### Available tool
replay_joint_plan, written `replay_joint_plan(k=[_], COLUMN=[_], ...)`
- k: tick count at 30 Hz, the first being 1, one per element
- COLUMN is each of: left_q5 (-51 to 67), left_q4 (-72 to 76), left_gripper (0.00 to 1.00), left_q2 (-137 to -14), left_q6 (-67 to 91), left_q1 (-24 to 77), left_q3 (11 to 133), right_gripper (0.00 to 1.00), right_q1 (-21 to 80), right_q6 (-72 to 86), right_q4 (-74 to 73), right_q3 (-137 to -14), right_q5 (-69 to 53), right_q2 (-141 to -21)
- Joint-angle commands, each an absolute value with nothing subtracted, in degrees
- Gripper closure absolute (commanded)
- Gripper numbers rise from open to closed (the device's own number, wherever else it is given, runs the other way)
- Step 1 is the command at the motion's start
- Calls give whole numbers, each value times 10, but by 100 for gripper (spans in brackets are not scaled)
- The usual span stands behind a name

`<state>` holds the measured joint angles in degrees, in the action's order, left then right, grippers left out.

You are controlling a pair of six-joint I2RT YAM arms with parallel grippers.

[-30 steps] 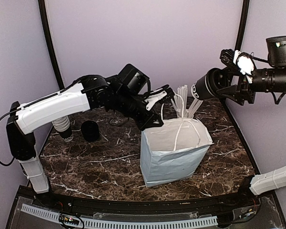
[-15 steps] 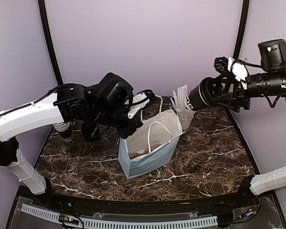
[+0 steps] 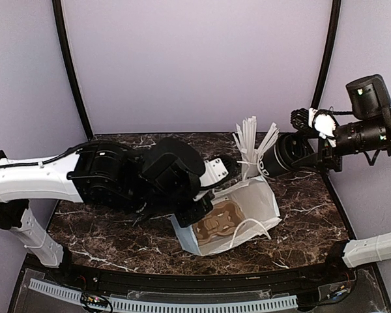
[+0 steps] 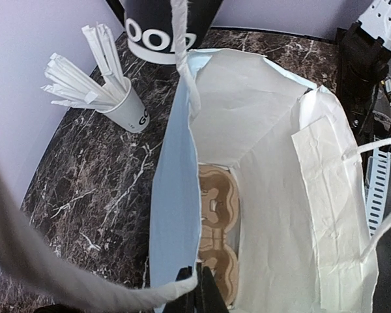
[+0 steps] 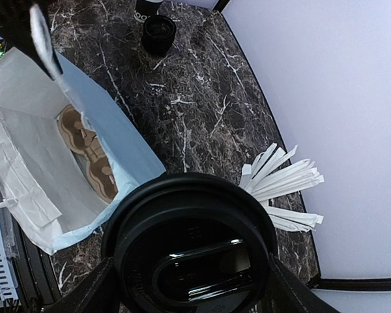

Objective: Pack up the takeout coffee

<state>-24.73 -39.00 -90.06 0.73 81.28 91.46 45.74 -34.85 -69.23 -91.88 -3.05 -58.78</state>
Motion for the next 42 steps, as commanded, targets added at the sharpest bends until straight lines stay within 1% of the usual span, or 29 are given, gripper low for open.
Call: replay_joint_plan(k=[1,9,14,18,22,26,31,35,42], left_q5=[-302,-312,-339,-359,-361,-323,-209,-151,-116], left_q4=[-380,-399,-389,-382,-383,-359,-284,-248,-254], left_gripper=[100,100,100,100,100,100,100,100,100], left_q2=[-924,-963,-967,-967,-964,-937,-882,-862,-885], left_q6=[28,49,32,14,16,27,50,54,56], left_q1=[859,913,919,918,901,862,795,756,753], left_q3=[935,976,968,966,964,935,869,847,867], right_gripper=[44,44,45,45,45,45,47,49,51], right_q1=[454,450,448,448,448,448,448,448,451], right_q6=[-345,-343,-345,-347,-342,-331,-318,-322,-333], right_q4=[-685,-683,-683,-690,-697,-721,-768,-794,-779], right_q3=[-896,-891,-893,-916,-973,-1035,-1087,-1072,-1039], right_q5=[-15,-2,17,25,20,-18,-101,-147,-176], right_q2=[-568,-559,-558,-560,-574,-599,-623,-631,-657])
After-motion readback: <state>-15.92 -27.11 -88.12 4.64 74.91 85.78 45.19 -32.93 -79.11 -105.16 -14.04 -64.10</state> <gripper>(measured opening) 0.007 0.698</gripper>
